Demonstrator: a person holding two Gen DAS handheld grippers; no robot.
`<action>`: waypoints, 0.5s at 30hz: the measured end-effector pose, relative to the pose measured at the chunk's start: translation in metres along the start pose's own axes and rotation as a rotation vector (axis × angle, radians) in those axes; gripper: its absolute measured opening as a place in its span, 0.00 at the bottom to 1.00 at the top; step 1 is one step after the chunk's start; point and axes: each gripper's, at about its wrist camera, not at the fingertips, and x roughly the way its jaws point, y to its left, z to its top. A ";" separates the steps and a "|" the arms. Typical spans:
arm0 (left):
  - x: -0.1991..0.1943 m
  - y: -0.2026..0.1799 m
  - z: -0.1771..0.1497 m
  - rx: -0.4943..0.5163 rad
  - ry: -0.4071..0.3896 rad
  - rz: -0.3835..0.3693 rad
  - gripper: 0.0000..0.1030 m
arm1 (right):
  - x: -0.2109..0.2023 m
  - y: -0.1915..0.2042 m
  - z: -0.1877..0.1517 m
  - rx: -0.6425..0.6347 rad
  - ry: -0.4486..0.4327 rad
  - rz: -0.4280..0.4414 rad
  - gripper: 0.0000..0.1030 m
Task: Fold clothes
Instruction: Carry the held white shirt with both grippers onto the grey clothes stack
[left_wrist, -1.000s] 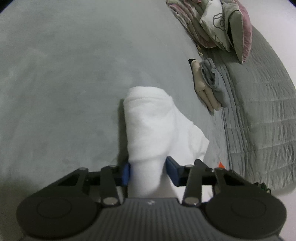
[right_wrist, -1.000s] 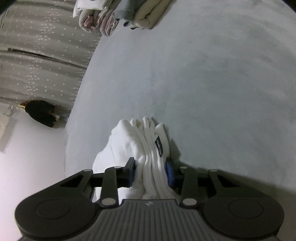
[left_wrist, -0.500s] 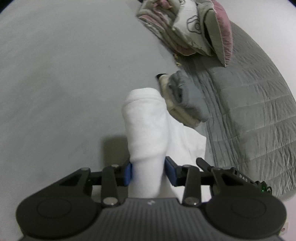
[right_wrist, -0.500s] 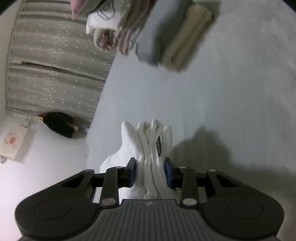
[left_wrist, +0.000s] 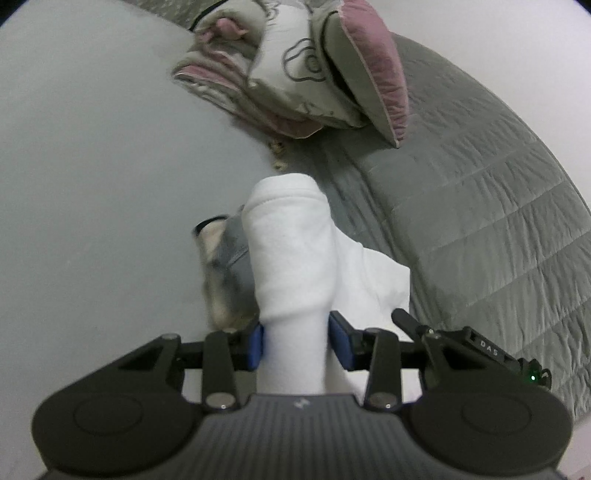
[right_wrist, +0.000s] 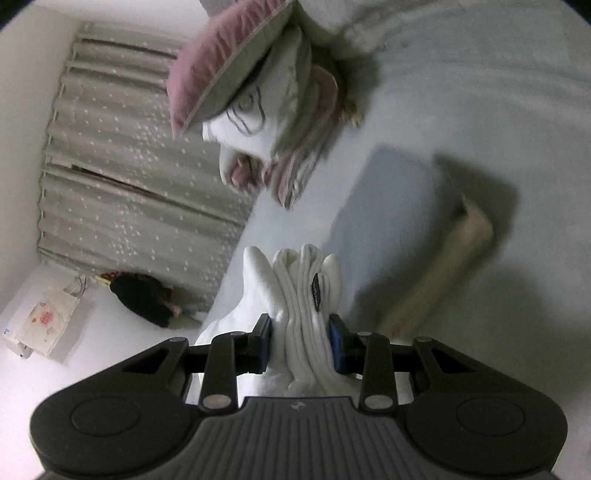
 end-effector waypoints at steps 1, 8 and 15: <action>0.010 -0.005 0.005 0.006 -0.001 -0.001 0.35 | 0.002 0.001 0.009 -0.005 -0.011 0.000 0.32; 0.068 -0.026 0.038 0.043 -0.024 -0.014 0.35 | 0.014 -0.011 0.062 -0.024 -0.077 0.015 0.32; 0.117 -0.011 0.057 0.027 -0.021 -0.012 0.35 | 0.046 -0.034 0.101 -0.033 -0.088 0.006 0.32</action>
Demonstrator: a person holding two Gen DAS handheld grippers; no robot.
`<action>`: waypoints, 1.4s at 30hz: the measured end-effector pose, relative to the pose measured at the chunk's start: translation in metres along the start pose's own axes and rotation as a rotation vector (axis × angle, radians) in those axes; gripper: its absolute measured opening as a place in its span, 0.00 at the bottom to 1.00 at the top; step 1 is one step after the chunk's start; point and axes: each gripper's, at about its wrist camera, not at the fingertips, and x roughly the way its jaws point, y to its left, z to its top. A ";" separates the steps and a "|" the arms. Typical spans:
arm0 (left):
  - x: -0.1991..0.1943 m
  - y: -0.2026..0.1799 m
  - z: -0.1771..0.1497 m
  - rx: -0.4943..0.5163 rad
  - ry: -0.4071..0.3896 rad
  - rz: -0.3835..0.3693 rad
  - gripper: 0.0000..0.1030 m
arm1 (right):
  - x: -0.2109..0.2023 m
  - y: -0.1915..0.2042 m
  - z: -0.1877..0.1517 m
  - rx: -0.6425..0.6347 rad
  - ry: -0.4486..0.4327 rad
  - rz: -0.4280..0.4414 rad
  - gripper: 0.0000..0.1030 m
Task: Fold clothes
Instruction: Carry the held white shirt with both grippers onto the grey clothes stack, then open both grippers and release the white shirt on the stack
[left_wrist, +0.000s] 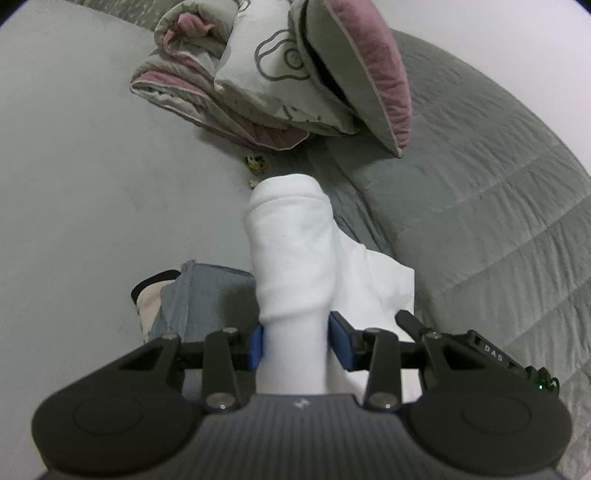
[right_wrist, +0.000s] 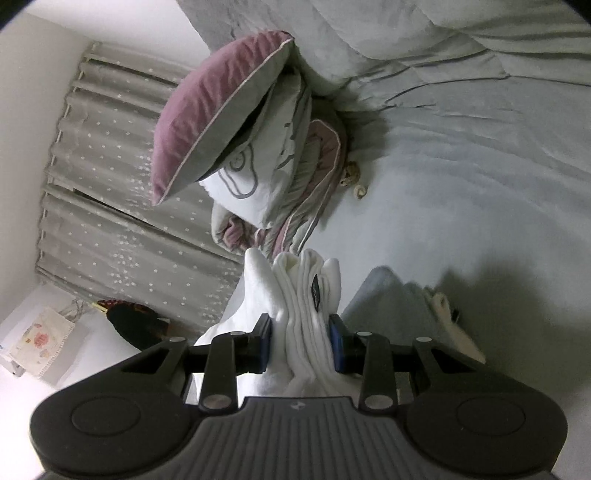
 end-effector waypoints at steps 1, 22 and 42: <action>0.007 0.005 0.000 -0.005 -0.002 -0.001 0.35 | 0.006 -0.005 0.003 -0.001 0.001 -0.002 0.32; 0.004 0.000 -0.037 0.326 -0.314 0.147 0.70 | 0.003 0.031 -0.025 -0.530 -0.246 -0.097 0.41; 0.024 -0.020 -0.091 0.605 -0.270 0.219 0.72 | 0.003 0.027 -0.084 -0.774 -0.267 -0.288 0.37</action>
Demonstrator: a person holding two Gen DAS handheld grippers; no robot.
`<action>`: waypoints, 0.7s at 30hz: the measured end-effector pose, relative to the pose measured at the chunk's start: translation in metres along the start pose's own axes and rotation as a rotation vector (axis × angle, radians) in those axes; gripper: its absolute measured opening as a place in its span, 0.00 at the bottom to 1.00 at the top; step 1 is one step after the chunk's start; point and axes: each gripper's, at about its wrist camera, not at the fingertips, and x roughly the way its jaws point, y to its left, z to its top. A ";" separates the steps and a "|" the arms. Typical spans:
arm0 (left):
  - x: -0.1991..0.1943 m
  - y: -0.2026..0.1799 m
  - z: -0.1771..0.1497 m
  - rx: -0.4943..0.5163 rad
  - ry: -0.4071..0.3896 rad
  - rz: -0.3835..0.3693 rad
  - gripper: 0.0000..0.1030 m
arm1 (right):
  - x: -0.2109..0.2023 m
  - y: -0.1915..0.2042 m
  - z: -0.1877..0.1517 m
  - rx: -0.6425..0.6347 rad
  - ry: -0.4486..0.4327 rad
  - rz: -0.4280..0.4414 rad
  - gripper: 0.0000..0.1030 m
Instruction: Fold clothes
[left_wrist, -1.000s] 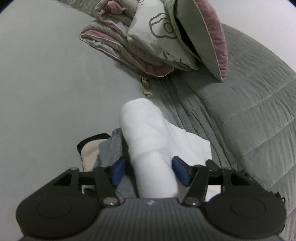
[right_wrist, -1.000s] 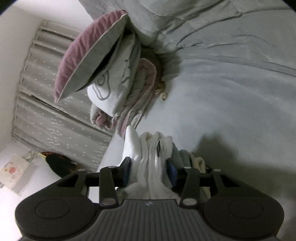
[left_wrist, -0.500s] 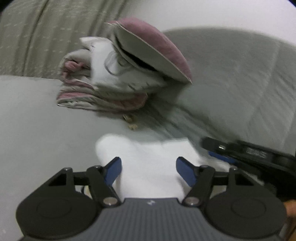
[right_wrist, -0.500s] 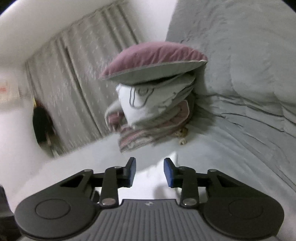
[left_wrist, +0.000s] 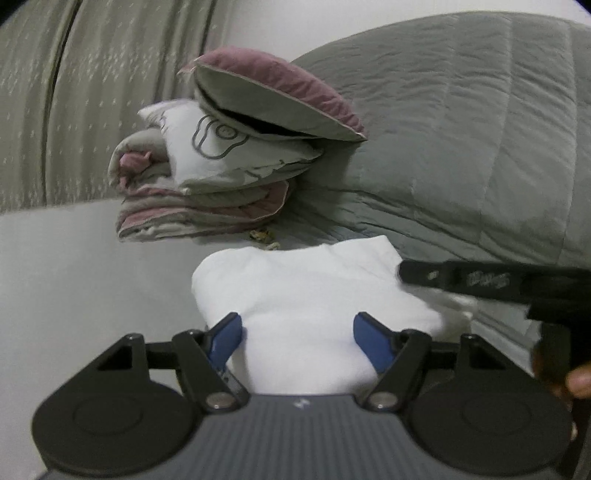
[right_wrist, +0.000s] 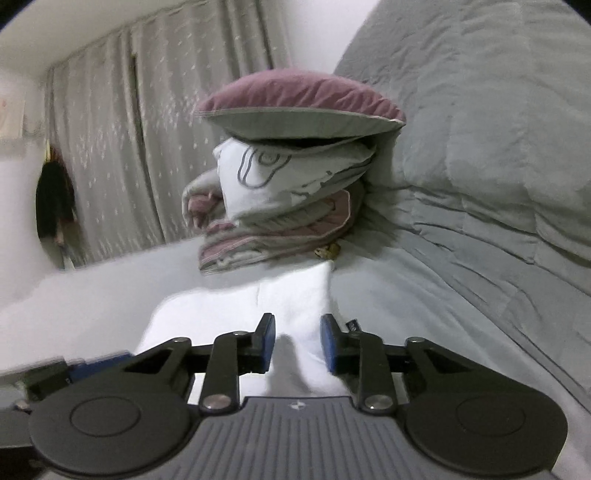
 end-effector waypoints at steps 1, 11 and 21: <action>-0.004 0.000 0.005 -0.021 0.016 0.002 0.73 | -0.007 -0.002 0.007 0.036 -0.001 -0.001 0.38; -0.057 -0.037 0.005 0.011 0.163 0.208 1.00 | -0.102 0.007 0.009 0.116 0.015 -0.186 0.88; -0.047 -0.032 -0.007 0.029 0.317 0.293 1.00 | -0.084 0.020 -0.002 0.014 0.248 -0.352 0.98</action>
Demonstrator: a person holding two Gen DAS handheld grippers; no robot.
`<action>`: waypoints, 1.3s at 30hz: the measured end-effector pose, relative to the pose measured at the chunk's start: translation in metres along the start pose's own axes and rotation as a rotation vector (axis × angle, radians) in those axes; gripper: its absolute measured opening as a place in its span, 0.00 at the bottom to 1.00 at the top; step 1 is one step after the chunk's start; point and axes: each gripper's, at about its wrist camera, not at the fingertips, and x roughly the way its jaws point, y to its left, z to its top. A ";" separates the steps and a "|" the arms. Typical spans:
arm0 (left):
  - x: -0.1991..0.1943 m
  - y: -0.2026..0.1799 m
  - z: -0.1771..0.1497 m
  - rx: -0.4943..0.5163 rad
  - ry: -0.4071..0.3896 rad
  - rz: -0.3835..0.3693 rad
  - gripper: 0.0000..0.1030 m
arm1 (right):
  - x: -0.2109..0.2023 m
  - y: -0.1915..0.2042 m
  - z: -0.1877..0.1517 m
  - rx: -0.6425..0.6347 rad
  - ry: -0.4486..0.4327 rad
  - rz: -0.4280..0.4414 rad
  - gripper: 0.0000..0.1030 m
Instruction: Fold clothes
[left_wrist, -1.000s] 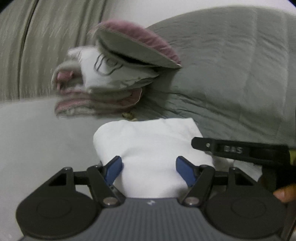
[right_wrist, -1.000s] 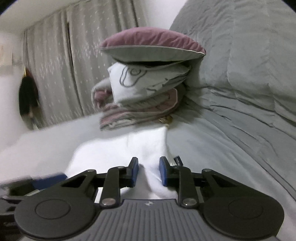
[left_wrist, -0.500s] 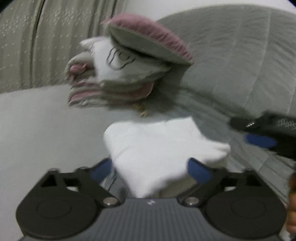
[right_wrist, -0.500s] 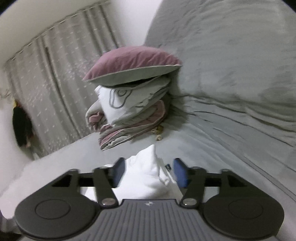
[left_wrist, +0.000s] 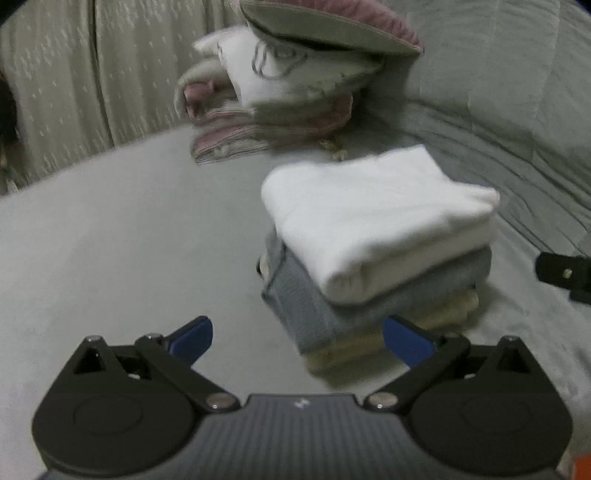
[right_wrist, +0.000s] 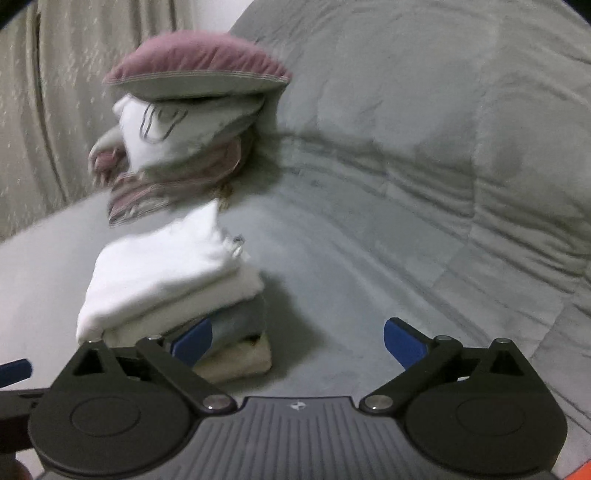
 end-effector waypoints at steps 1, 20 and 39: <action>-0.001 0.002 0.000 -0.004 0.000 0.010 1.00 | 0.000 0.003 0.000 -0.011 0.009 -0.003 0.98; -0.013 0.005 0.000 -0.033 0.000 -0.005 1.00 | -0.018 0.031 -0.005 -0.120 -0.029 -0.025 1.00; -0.012 -0.002 -0.002 0.001 0.007 0.004 1.00 | -0.018 0.028 -0.006 -0.124 -0.026 -0.022 1.00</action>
